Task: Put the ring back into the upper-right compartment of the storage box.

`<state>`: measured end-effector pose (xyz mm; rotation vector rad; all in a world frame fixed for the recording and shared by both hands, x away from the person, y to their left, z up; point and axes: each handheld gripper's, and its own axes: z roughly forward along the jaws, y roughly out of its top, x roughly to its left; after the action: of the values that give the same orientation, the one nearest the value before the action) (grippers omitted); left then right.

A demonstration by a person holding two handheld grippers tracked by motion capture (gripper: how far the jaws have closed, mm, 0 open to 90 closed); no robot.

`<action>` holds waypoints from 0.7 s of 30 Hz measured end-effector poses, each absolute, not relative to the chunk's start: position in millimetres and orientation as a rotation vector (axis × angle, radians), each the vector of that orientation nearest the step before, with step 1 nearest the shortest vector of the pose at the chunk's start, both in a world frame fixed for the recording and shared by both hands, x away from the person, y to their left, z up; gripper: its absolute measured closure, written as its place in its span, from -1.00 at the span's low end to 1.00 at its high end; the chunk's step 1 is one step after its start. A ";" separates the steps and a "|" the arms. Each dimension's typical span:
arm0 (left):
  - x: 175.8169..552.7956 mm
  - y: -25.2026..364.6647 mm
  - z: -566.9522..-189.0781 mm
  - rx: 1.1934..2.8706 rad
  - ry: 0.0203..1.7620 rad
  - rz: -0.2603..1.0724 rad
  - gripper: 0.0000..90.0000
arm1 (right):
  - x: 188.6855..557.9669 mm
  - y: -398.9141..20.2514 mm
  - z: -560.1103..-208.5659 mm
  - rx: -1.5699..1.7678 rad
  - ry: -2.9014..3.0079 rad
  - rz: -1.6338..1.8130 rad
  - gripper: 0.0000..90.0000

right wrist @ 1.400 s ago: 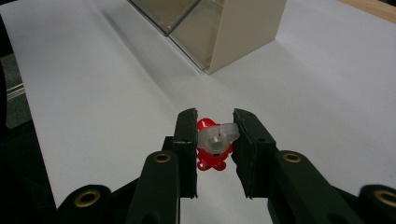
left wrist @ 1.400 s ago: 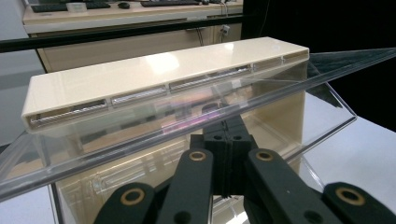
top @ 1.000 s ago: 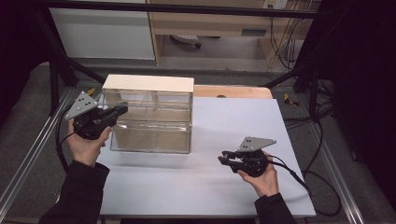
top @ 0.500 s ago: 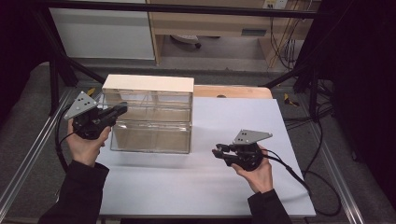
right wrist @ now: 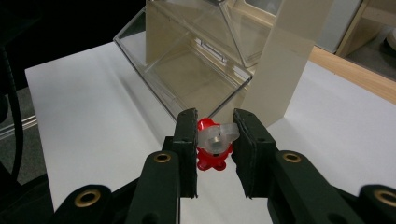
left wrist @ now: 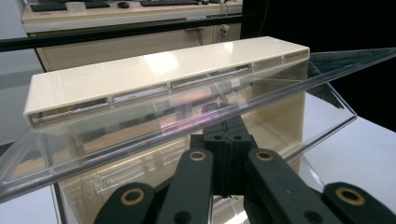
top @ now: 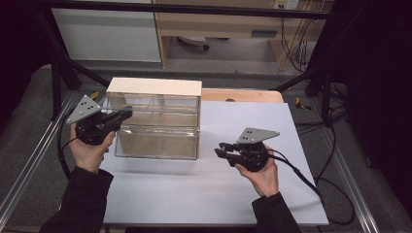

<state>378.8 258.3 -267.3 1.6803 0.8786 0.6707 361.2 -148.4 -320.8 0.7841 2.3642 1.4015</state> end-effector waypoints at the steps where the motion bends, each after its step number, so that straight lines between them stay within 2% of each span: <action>1: 378.8 258.4 -267.3 1.679 0.879 0.671 0.99 | 361.4 -147.5 -319.6 0.781 2.363 1.404 0.59; 21: 378.8 258.9 -267.4 1.678 0.879 0.671 0.99 | 368.0 -127.0 -298.6 0.755 2.323 1.451 0.60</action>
<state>378.8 258.9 -267.4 1.6776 0.8786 0.6707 368.0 -127.0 -298.6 0.7551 2.3225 1.4506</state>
